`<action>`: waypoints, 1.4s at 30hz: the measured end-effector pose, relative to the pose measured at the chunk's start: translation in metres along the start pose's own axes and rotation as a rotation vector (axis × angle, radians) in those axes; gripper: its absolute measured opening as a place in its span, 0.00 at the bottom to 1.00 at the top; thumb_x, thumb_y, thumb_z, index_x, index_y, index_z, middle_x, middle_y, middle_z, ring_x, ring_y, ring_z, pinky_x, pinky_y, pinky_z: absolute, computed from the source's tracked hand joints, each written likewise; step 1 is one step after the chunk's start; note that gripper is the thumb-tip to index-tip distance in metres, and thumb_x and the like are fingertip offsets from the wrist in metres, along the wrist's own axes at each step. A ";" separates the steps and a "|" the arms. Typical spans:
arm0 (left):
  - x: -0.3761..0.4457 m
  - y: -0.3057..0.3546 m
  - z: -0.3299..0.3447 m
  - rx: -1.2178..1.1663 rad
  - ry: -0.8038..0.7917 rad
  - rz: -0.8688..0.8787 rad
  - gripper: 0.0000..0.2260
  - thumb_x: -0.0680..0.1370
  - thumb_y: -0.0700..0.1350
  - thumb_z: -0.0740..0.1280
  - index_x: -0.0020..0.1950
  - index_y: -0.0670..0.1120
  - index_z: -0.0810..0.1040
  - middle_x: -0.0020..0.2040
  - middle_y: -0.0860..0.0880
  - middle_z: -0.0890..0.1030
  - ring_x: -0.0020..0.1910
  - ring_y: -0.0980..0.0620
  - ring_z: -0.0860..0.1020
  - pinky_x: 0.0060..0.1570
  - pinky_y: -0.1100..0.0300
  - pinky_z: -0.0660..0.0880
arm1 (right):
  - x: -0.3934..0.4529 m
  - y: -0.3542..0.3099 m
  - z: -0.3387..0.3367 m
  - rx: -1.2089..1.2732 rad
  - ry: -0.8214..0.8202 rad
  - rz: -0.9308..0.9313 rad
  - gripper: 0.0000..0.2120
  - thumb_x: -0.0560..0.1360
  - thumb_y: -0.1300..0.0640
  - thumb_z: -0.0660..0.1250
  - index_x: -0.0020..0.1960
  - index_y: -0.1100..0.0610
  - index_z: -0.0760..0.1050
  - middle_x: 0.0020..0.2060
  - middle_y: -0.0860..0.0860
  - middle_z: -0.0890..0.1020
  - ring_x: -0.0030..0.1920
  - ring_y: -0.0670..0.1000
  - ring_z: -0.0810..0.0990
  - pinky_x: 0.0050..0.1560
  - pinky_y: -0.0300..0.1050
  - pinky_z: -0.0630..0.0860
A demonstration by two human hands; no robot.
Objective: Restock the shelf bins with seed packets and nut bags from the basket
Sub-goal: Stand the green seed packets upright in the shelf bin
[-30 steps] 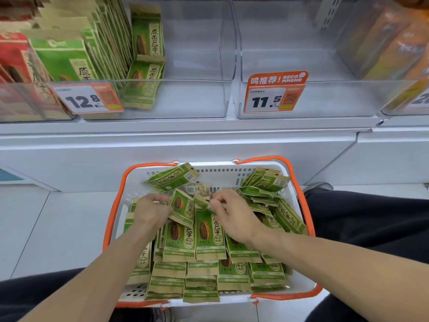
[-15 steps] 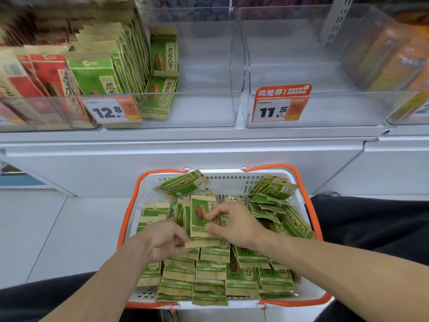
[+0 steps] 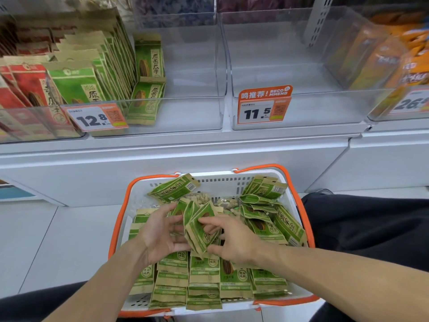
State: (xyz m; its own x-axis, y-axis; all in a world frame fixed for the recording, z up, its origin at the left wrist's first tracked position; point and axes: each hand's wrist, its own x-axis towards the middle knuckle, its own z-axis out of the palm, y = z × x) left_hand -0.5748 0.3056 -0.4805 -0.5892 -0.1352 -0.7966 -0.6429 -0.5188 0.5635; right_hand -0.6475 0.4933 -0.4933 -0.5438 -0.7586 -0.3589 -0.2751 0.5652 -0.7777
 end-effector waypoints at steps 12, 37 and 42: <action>0.024 -0.037 0.009 0.384 0.259 0.086 0.22 0.69 0.52 0.78 0.56 0.41 0.78 0.50 0.42 0.85 0.50 0.42 0.83 0.57 0.42 0.78 | -0.005 0.007 0.013 -0.014 -0.086 0.045 0.16 0.75 0.67 0.63 0.55 0.51 0.83 0.63 0.46 0.76 0.64 0.45 0.73 0.72 0.48 0.68; -0.113 0.134 0.019 0.839 0.100 0.974 0.29 0.71 0.73 0.55 0.68 0.62 0.66 0.59 0.64 0.77 0.59 0.65 0.77 0.59 0.56 0.76 | 0.021 -0.137 -0.118 0.630 0.063 -0.278 0.28 0.69 0.57 0.77 0.65 0.57 0.70 0.59 0.55 0.82 0.56 0.54 0.84 0.56 0.58 0.81; -0.108 0.154 0.013 0.832 0.243 1.173 0.20 0.79 0.67 0.52 0.64 0.56 0.63 0.57 0.60 0.76 0.57 0.66 0.76 0.53 0.66 0.73 | 0.037 -0.157 -0.127 0.508 0.248 -0.367 0.21 0.74 0.61 0.74 0.62 0.54 0.70 0.58 0.52 0.82 0.57 0.54 0.82 0.57 0.54 0.81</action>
State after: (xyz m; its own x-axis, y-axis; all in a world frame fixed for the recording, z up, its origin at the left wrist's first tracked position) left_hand -0.6164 0.2515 -0.3052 -0.9227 -0.3085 0.2310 -0.0029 0.6049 0.7963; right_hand -0.7248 0.4181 -0.3189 -0.6691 -0.7410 0.0573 -0.1027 0.0159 -0.9946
